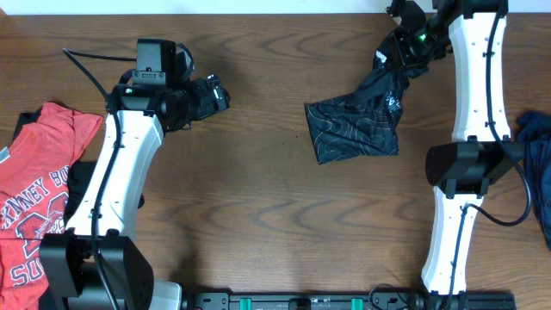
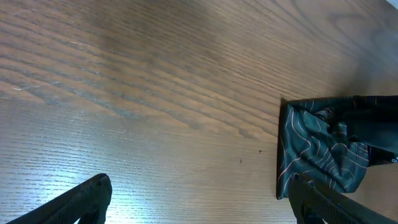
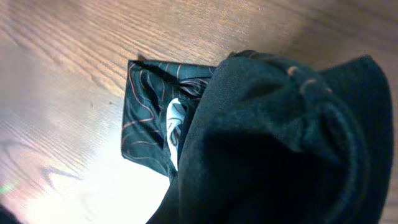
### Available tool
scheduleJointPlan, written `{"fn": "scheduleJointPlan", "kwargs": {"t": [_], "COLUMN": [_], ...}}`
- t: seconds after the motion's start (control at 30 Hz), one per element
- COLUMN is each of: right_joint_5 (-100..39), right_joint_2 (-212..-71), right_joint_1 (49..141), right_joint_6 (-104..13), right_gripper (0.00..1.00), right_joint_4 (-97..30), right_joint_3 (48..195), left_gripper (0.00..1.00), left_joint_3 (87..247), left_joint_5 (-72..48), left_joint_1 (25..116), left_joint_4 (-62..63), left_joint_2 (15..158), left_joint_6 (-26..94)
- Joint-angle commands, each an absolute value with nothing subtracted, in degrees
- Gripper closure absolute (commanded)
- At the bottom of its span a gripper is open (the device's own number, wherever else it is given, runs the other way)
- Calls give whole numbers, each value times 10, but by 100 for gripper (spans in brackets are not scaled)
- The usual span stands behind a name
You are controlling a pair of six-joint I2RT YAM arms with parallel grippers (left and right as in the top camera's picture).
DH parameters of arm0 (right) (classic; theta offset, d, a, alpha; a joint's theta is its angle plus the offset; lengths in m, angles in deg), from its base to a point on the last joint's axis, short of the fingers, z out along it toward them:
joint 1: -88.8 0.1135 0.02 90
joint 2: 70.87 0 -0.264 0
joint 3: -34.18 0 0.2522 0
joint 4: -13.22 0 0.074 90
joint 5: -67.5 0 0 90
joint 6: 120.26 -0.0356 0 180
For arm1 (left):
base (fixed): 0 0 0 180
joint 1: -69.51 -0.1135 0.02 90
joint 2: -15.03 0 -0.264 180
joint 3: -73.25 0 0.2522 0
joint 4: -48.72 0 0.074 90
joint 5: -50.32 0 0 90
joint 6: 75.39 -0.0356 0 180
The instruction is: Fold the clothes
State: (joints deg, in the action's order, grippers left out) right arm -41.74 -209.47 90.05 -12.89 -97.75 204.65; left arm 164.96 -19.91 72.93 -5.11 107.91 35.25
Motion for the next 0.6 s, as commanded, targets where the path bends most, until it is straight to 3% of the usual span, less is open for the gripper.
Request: {"fn": "scheduleJointPlan", "kwargs": {"t": [0.0,0.3,0.57], "right_joint_5": [-418,-424,-426], "right_joint_2": [-2087,-2087,-2087], "right_joint_1": [905,911,974], "right_joint_6": [-50,-30,-32], "right_gripper": [99,99,99], "right_joint_4": [-979,-979,-979], "right_joint_3": [2052,2049,1978], "left_gripper": [8,8,7], "left_joint_3": [1661,1661,1661], "left_joint_5": [-194,-211,-224], "left_joint_1": [727,727,727], "left_joint_4": [-53,-53,-52], "left_joint_2": [1075,1075,1091], "left_joint_6": [344,344,346]}}
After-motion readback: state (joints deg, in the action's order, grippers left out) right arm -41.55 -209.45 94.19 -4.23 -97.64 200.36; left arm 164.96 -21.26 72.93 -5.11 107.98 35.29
